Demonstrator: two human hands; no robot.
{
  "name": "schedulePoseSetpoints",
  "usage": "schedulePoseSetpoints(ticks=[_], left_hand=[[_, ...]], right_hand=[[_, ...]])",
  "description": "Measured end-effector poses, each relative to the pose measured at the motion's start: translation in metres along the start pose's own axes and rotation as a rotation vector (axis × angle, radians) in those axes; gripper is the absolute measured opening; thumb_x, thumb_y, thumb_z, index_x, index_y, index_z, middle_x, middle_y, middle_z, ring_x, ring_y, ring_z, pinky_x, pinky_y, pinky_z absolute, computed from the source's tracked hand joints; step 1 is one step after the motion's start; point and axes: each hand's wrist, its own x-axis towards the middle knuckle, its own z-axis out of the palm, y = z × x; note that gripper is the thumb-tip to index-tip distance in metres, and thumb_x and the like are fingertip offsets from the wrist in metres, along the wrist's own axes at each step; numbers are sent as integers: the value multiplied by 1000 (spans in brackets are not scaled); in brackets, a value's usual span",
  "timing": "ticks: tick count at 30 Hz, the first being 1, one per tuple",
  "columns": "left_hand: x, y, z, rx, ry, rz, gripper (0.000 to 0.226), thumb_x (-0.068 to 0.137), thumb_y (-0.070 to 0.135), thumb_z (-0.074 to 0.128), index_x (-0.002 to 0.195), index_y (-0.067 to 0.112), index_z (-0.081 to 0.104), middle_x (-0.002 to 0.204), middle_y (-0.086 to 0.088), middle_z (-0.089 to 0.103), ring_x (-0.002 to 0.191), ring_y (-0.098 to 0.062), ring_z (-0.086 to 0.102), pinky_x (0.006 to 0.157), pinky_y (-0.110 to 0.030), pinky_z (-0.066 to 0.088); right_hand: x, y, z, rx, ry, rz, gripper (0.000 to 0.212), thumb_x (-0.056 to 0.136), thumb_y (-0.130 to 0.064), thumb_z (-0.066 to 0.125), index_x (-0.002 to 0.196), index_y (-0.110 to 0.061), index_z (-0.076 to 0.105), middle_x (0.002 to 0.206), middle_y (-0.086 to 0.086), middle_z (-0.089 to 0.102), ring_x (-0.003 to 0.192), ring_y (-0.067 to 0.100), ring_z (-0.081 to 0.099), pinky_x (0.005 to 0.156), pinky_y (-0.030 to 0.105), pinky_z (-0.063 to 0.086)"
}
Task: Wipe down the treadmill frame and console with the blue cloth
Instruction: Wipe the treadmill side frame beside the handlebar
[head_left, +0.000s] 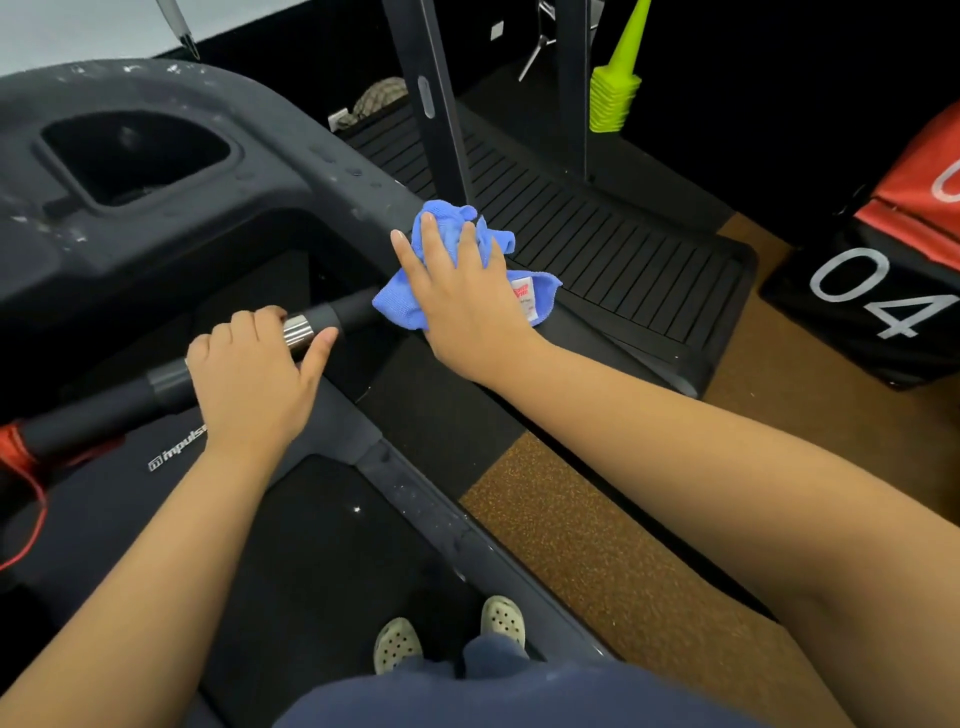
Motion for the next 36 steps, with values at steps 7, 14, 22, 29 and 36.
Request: schedulePoseSetpoints(ticks=[7,14,22,29,36], left_hand=[[0,3,-2,24,-9,-3,62,91,57,34,110,2,56,95,-22,61,86,-41,56,79,-48,38],[0,8,-3,57,-27,-21,61,90,55,34,109,1,56,94,-24,61,86,-44,56,79,-51,39],[1,13,-2,88,-9,-68,60,90,54,36,106,1,57,90,-23,61,83,-44,57,78,-51,38],[2,14,2,112,-14,-85,60,90,56,35,106,2,57,90,-21,60,83,-42,57,78,-49,38],[3,13,4,102,-7,-96,60,90,56,34,106,3,58,91,-20,61,84,-41,57,78,-49,39]], right_hand=[[-31,29,-6,91,-39,-136,87,81,-15,53,152,-14,2,158,13,9,140,39,21,105,47,35],[-117,67,-3,126,-90,-192,107,54,-24,77,148,-16,27,152,11,32,136,38,37,91,49,48],[-194,108,7,425,-108,-22,97,63,-35,69,146,-6,26,149,18,35,126,38,49,94,50,49],[-147,103,-4,599,-192,140,87,81,-46,58,151,-15,16,144,1,35,113,22,48,87,33,45],[-77,89,-5,752,-179,181,89,79,-59,60,149,-21,21,140,-2,39,122,18,47,91,33,41]])
